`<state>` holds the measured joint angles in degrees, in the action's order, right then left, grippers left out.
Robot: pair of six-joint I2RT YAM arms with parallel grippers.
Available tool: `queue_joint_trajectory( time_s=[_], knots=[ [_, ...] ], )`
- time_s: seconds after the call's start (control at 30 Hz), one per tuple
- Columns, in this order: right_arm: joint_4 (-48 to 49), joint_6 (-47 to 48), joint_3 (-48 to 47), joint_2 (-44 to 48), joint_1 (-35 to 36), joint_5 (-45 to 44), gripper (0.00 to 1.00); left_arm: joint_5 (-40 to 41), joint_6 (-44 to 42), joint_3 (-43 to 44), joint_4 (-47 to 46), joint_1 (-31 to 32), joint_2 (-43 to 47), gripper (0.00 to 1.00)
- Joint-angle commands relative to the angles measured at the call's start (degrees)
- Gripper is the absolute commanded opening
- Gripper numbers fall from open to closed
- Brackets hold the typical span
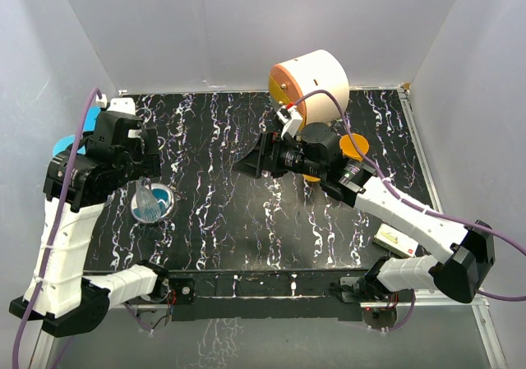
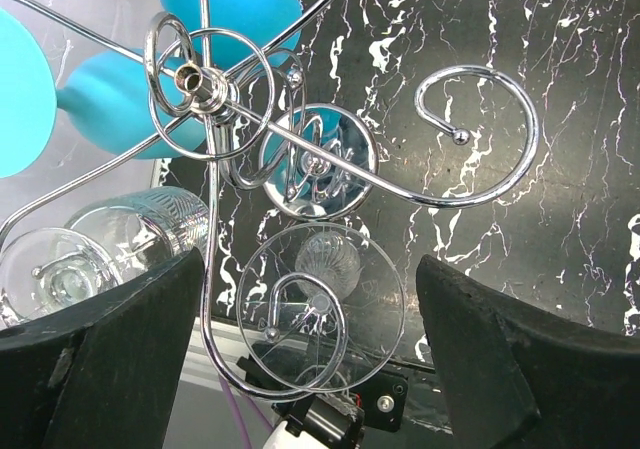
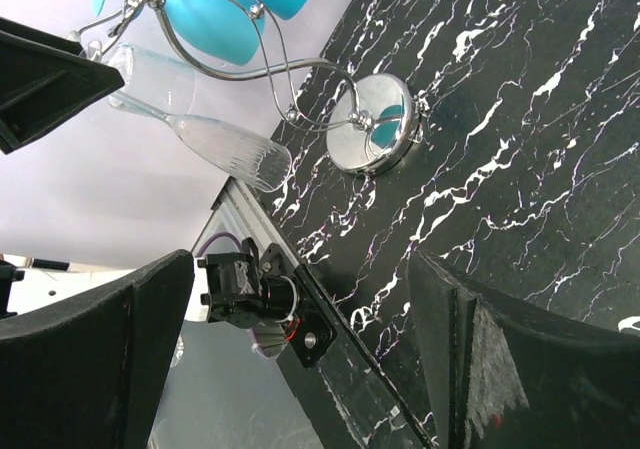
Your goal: Take the wine glass off the wine glass rack
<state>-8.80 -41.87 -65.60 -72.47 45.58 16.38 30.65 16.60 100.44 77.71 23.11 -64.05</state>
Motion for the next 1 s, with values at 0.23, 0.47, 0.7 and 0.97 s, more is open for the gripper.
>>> queue_joint_trajectory(
  time_s=[0.23, 0.47, 0.7, 0.97],
  knots=[
    [2.6, 1.1, 0.6, 2.0, -0.4, -0.6, 0.87, 2.2, 1.0, -0.3, 1.7, 0.4, 0.5, 0.90],
    [2.8, 0.8, 0.7, 1.8, -0.4, -0.4, 0.87, 1.8, 1.0, -0.4, 1.7, 0.4, 0.2, 0.75],
    [2.9, 0.7, 0.9, 1.8, -0.4, -0.4, 0.87, 1.5, 1.0, -0.2, 1.6, 0.4, 0.3, 0.64],
    [3.0, 0.6, 0.8, 1.5, -0.4, -0.2, 0.87, 1.4, 1.2, 0.8, 1.9, 0.4, 0.5, 0.59]
  ],
)
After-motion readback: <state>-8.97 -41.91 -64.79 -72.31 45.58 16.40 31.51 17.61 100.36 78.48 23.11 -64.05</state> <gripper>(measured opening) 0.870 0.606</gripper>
